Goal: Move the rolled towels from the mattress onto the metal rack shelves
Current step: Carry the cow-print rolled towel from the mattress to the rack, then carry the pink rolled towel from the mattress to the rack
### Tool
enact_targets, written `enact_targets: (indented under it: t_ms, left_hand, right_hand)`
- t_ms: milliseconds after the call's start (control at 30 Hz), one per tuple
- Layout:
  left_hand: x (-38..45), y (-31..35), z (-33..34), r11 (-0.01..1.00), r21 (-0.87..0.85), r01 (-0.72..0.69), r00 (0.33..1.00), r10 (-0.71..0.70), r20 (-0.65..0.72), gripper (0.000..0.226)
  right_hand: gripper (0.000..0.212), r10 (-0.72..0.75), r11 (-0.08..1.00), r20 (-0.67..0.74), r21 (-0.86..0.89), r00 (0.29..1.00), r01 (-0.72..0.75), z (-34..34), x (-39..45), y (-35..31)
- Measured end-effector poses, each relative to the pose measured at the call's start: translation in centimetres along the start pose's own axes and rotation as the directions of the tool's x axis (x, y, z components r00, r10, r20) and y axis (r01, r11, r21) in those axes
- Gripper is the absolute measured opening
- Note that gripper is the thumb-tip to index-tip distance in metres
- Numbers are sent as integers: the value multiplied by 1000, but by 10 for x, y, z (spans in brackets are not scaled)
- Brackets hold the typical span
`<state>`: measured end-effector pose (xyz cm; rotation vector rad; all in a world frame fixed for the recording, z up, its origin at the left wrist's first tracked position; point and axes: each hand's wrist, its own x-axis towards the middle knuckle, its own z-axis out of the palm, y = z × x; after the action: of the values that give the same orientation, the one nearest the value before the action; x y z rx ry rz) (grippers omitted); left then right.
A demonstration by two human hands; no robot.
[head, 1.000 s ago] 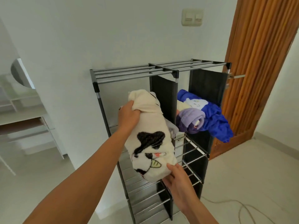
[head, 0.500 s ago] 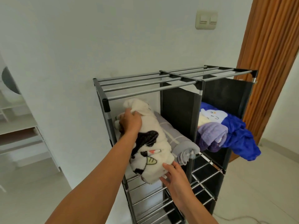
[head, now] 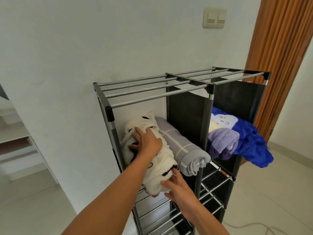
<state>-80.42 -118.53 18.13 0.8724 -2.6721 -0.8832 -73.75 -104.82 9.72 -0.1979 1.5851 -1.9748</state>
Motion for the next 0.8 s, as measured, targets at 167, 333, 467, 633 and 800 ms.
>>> enact_targets:
  t_ms: [167, 333, 467, 633, 800]
  left_hand:
    - [-27, 35, 3, 945, 103, -310, 935, 322, -145, 36]
    - [-95, 61, 67, 647, -149, -748, 660, 749, -60, 12]
    - [-154, 113, 150, 515, -267, -815, 394, 829, 396, 20]
    - [-277, 162, 240, 346, -392, -853, -35, 710, 704, 30]
    - [-446, 175, 282, 160, -582, -798, -452, 480, 752, 32]
  right_hand:
    - [41, 53, 998, -118, -12, 992, -54, -39, -19, -1]
    - [29, 72, 977, -540, 206, 838, 48, -135, -84, 6]
    - [10, 111, 933, -804, 287, 584, 217, -201, -168, 23]
    - [7, 226, 839, -949, 305, 220, 451, -234, -329, 78]
    - [10, 437, 527, -898, 204, -57, 825, -214, -498, 165]
